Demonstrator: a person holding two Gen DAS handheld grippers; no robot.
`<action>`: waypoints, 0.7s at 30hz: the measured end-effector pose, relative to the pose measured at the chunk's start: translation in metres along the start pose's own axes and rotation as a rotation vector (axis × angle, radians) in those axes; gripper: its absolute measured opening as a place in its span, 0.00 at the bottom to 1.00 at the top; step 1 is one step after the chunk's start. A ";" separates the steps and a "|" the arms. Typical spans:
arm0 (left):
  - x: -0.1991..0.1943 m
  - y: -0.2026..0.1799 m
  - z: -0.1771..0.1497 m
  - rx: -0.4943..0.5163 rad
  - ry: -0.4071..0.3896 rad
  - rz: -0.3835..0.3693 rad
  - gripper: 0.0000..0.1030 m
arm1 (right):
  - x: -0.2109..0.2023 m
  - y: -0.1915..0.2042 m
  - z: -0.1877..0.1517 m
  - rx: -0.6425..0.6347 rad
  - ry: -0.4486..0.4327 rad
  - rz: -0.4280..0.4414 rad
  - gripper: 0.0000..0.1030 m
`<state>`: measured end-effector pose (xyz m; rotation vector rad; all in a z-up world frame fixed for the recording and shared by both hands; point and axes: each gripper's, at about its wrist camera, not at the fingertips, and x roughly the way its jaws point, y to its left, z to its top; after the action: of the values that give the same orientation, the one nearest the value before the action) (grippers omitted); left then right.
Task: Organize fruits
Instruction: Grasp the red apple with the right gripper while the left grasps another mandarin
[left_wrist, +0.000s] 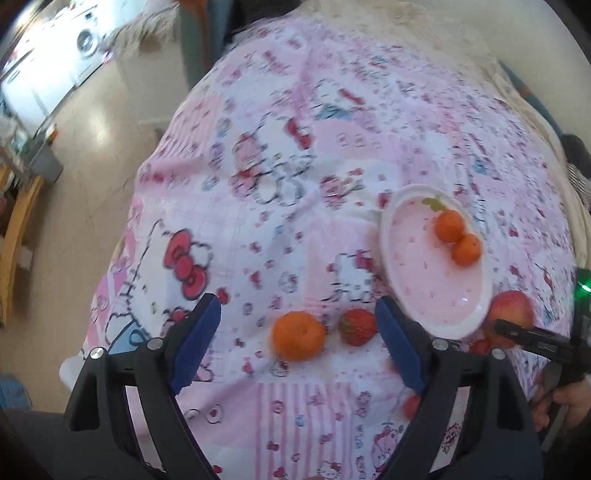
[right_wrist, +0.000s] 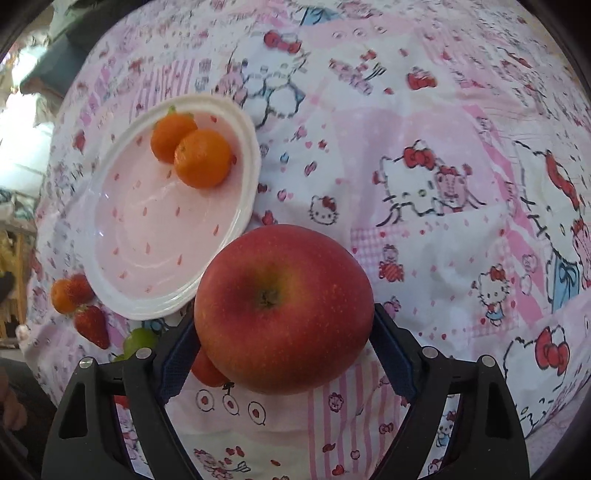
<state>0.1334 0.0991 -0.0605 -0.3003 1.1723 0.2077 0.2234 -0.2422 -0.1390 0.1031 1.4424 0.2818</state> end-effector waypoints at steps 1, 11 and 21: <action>0.004 0.004 0.001 -0.014 0.015 0.010 0.81 | -0.006 -0.002 0.000 0.009 -0.015 0.013 0.86; 0.057 -0.010 -0.022 0.074 0.214 0.041 0.52 | -0.065 -0.011 -0.004 0.064 -0.195 0.176 0.86; 0.068 -0.033 -0.025 0.161 0.216 0.054 0.37 | -0.065 -0.019 -0.001 0.094 -0.193 0.188 0.86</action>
<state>0.1472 0.0596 -0.1281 -0.1513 1.4037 0.1286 0.2181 -0.2773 -0.0816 0.3354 1.2554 0.3482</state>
